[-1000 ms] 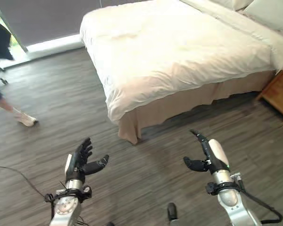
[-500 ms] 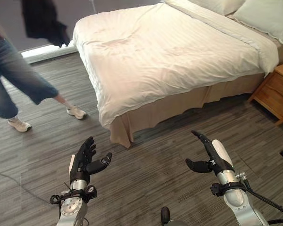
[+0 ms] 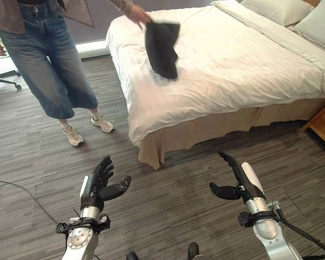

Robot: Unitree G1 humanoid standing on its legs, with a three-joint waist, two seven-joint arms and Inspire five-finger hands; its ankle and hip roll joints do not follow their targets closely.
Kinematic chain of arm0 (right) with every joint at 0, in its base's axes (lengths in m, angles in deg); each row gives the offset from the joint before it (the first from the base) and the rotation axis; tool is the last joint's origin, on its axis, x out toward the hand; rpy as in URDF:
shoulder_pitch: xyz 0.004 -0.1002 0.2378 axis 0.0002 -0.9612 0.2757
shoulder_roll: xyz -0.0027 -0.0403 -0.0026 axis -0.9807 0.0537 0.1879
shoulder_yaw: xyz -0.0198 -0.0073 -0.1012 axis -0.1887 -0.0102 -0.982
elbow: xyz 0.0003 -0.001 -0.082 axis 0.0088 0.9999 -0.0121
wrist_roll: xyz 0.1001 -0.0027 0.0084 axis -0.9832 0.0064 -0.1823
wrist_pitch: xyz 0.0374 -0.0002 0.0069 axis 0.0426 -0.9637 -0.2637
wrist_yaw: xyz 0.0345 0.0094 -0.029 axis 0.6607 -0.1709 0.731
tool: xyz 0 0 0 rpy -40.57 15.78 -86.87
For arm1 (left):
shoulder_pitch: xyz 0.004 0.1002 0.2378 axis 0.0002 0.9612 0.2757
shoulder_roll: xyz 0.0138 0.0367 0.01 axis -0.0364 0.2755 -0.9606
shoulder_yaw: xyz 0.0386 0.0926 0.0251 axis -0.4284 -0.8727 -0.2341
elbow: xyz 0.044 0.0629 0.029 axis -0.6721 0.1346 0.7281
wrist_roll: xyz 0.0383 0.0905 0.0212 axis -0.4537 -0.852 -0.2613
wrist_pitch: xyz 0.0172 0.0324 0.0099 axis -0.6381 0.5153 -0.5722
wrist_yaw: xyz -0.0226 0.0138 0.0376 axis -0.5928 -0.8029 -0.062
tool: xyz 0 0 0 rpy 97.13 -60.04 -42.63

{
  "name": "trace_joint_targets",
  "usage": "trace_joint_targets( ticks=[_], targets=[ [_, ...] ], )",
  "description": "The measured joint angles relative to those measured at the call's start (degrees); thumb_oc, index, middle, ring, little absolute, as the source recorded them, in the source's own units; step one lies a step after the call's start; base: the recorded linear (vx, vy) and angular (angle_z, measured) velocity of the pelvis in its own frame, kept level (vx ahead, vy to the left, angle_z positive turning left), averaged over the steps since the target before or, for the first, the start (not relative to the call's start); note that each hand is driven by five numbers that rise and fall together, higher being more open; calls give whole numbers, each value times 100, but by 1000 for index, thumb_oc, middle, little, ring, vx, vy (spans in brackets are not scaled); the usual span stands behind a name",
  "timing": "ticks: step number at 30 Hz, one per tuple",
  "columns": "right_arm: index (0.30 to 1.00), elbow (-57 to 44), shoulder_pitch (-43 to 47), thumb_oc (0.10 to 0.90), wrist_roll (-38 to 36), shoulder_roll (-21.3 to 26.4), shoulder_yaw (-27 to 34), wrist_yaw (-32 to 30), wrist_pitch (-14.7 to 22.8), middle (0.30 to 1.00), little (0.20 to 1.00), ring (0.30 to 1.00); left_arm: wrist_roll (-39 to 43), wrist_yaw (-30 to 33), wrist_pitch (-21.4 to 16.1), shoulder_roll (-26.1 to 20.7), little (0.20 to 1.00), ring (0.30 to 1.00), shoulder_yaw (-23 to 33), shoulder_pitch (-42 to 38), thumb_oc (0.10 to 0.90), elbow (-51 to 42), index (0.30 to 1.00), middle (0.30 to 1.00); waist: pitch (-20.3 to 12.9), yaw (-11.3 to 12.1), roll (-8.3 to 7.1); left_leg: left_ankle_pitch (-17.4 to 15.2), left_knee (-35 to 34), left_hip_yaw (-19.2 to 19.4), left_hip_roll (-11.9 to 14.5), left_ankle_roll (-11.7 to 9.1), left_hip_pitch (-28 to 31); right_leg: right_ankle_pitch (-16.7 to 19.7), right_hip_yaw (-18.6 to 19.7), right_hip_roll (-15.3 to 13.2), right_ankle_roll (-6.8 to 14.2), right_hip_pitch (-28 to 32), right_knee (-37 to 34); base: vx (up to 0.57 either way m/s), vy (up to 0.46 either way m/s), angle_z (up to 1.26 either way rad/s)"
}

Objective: Pick up bed clothes into laundry basket.

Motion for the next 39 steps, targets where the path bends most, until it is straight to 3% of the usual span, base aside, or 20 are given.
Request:
trace_joint_targets(
  ticks=[3,5,7,8,11,14,19,21,22,23,24,26,28,29,31,32,33,36,37,39],
  targets=[
    [900,2,123,800,-1,-11,-139,19,14,900,900,900,9,6,-2,-112,900,900,47,-54,800,-25,900,900,-7,114,-203,-75,1160,-181,243,-187,-579,-113,7,-53,-174,-165,134,-27,-188,-8],
    [900,-12,270,800,-1,12,-201,28,25,900,900,900,13,15,-3,-112,900,900,73,-33,800,-35,900,900,79,226,-187,-123,2132,-359,522,-355,-926,-192,28,123,-322,-89,144,59,-147,-22],
    [900,-21,450,800,-3,28,-214,34,26,900,900,900,14,7,-6,-105,900,900,106,-83,800,-101,900,900,311,337,-272,277,3605,-693,956,-805,-1641,-341,126,189,-502,-37,292,200,-25,-21],
    [900,-34,476,800,-10,52,-187,23,27,900,900,900,14,-16,-5,31,900,900,102,31,800,-102,900,900,317,402,-317,207,3853,-552,1077,-628,-1944,-348,131,240,-559,20,196,265,58,-14],
    [900,-66,498,800,-18,236,-142,-8,6,900,900,900,12,-45,-4,219,900,900,27,90,800,-91,900,900,371,462,-309,-65,2486,-174,811,-354,-1927,-332,153,292,-605,-34,105,385,153,-10],
    [900,28,569,800,-11,294,-233,-4,-56,900,900,900,13,-60,-4,274,900,900,85,113,800,158,900,900,339,501,-214,-62,-11,79,337,-356,-1516,-405,246,479,-567,29,2,355,170,-9],
    [900,29,526,800,22,346,-242,0,-85,900,900,900,24,106,18,289,900,900,210,20,800,448,900,900,278,561,-180,94,8,536,731,-330,-1648,-762,272,626,-475,472,-4,451,223,-15],
    [900,17,528,800,34,444,-285,10,-104,900,900,900,16,112,27,271,900,900,210,26,800,448,900,900,103,542,-155,184,125,616,781,-250,-1523,-993,345,492,-213,648,-1,505,272,-31],
    [900,-6,551,800,43,475,-407,16,-116,900,900,900,14,119,26,208,900,900,231,23,800,398,900,900,-156,614,-250,631,87,656,577,153,-1475,-1115,423,264,-74,655,12,424,223,-55],
    [900,-17,621,800,59,473,-554,21,-131,900,900,900,14,131,25,100,900,900,269,-20,800,361,900,900,-206,665,-428,691,96,656,378,375,-1378,-1093,427,79,48,676,168,398,234,-61],
    [900,-71,711,800,101,447,-804,102,-148,900,900,900,13,130,41,-83,900,900,301,-76,800,367,900,900,-242,675,-559,735,21,671,155,722,-1139,-1156,241,-179,204,591,674,260,184,-25],
    [900,-318,708,800,106,422,-972,122,-140,900,900,900,9,123,37,-286,900,900,291,-270,800,330,900,900,-303,638,-692,457,9,613,-90,813,-924,-1031,110,-430,399,493,1381,447,354,22],
    [900,-432,1021,800,134,455,-1072,123,-176,900,900,900,11,133,31,-390,900,900,282,-468,800,386,900,900,-261,616,-640,234,10,571,-244,844,-724,-889,206,-609,554,61,2642,363,266,39],
    [900,-504,1371,800,188,458,-1093,101,-159,900,900,900,11,144,33,-518,900,900,252,-583,800,386,900,900,-217,501,-582,13,8,284,-278,1038,-497,-878,364,-854,534,-543,4001,368,203,41],
    [900,-589,1908,800,280,494,-1118,94,-159,900,900,900,15,224,18,-623,900,900,233,-650,800,408,900,900,-105,530,-505,-197,8,250,-326,1104,-199,-944,258,-1084,486,-1005,4693,274,82,32],
    [900,-668,2126,800,285,518,-1079,12,-100,900,900,900,14,253,20,-646,900,900,238,-689,800,401,900,900,-92,461,-495,-179,12,242,-326,1069,-108,-977,109,-1106,479,-1144,4643,529,51,63],
    [900,-707,2370,800,285,584,-1071,-96,-42,900,900,900,24,256,11,-688,900,900,227,-720,800,386,900,900,-71,444,-447,-331,16,142,-309,1258,-3,-984,45,-1032,443,-1469,4431,537,46,76],
    [900,-697,2953,800,291,1004,-1193,-136,2,900,900,900,176,311,0,-617,900,900,209,-868,800,516,900,900,9,346,-332,-461,7,-243,-119,1068,124,-1041,-214,-549,334,-1462,2263,325,-35,77],
    [900,-597,3205,800,306,1181,-1240,-137,12,900,900,900,231,281,6,-582,900,900,142,-979,800,741,900,900,-3,325,-388,-501,8,-384,-57,1042,192,-550,-123,-266,246,-1592,1128,265,-47,103],
    [900,-287,3522,800,327,1233,-1287,-146,10,900,900,900,231,250,14,-625,900,900,71,-1141,800,1027,900,900,-11,306,-637,-536,5,-313,-92,915,335,87,-38,-163,172,-1613,96,213,-21,92]
  ],
)
